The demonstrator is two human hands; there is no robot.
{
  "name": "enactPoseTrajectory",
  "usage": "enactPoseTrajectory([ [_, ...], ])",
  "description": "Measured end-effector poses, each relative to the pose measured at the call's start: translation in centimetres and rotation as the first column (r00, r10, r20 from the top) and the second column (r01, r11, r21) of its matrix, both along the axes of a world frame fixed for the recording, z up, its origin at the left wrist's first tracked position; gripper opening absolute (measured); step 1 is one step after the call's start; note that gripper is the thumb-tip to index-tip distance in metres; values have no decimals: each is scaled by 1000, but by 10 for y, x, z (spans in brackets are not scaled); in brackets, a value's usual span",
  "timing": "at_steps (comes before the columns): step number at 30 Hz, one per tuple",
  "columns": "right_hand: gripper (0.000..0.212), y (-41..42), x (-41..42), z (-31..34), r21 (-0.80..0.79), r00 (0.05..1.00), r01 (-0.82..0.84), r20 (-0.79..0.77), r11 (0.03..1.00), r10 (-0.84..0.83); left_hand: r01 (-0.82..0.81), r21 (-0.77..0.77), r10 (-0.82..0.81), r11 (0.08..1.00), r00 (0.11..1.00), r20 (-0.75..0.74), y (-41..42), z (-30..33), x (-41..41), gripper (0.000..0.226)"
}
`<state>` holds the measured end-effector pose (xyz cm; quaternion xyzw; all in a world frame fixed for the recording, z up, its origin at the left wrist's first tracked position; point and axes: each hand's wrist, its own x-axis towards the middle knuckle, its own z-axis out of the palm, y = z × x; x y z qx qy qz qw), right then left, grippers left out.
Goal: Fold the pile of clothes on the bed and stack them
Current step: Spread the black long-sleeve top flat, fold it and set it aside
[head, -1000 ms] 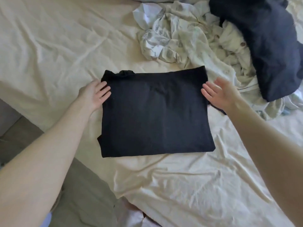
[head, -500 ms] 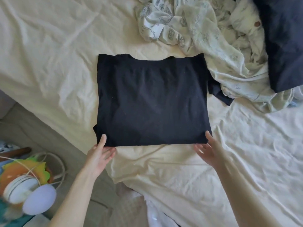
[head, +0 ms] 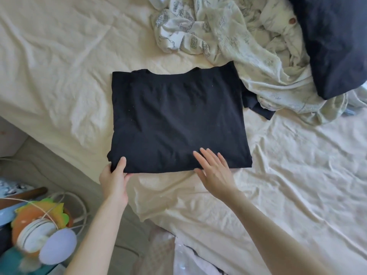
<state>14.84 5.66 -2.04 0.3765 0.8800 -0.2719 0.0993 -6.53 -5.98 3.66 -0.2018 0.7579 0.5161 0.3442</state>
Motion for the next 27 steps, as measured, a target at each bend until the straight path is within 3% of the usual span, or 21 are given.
enactPoseTrajectory([
  [1,48,-2,-2,-4,-105,999,-24,43,994,29,36,1,-36,999,997,-69,9,7,4,3],
  [2,48,0,-2,-5,-250,997,73,44,965,-64,100,-8,-100,995,982,-163,19,13,9,6],
  [3,46,4,-1,-1,-434,966,243,25,868,-258,197,-40,-200,980,941,-271,31,20,17,8],
  [4,45,10,0,5,-641,860,397,10,657,-510,313,-94,-325,945,864,-384,44,26,27,7],
  [6,47,28,12,15,-887,525,425,80,179,-847,547,-212,-561,810,618,-551,74,37,59,17],
  [7,48,37,23,16,-934,384,355,106,40,-917,651,-244,-636,719,475,-609,89,38,78,19],
  [9,51,55,48,18,-969,169,223,142,-103,-975,819,-312,-737,482,187,-649,113,28,119,8],
  [10,53,63,59,20,-970,123,211,149,-121,-981,864,-360,-781,352,59,-622,121,21,137,9],
  [12,51,72,73,17,-955,161,285,131,-80,-978,892,-441,-838,99,-164,-521,127,0,165,20],
  [13,46,74,76,15,-935,208,350,136,-56,-969,869,-495,-841,22,-252,-479,124,-7,173,23],
  [15,38,77,81,10,-889,264,454,190,-52,-946,772,-636,-838,6,-344,-425,107,-16,174,31],
  [16,35,79,82,6,-871,277,489,212,-53,-937,721,-691,-857,51,-323,-401,98,-19,169,40],
  [19,10,84,75,-1,-834,275,551,217,-31,-937,597,-786,-940,159,-153,-306,79,-30,147,57],
  [22,10,90,66,0,-825,209,566,148,-4,-967,662,-708,-933,248,-32,-358,76,-36,134,41],
  [24,10,94,67,0,-792,207,607,74,69,-975,699,-678,-912,225,-95,-400,69,-40,132,38],
  [27,12,92,81,-6,-633,320,740,35,227,-947,707,-689,-885,160,-207,-418,53,-47,135,42],
])
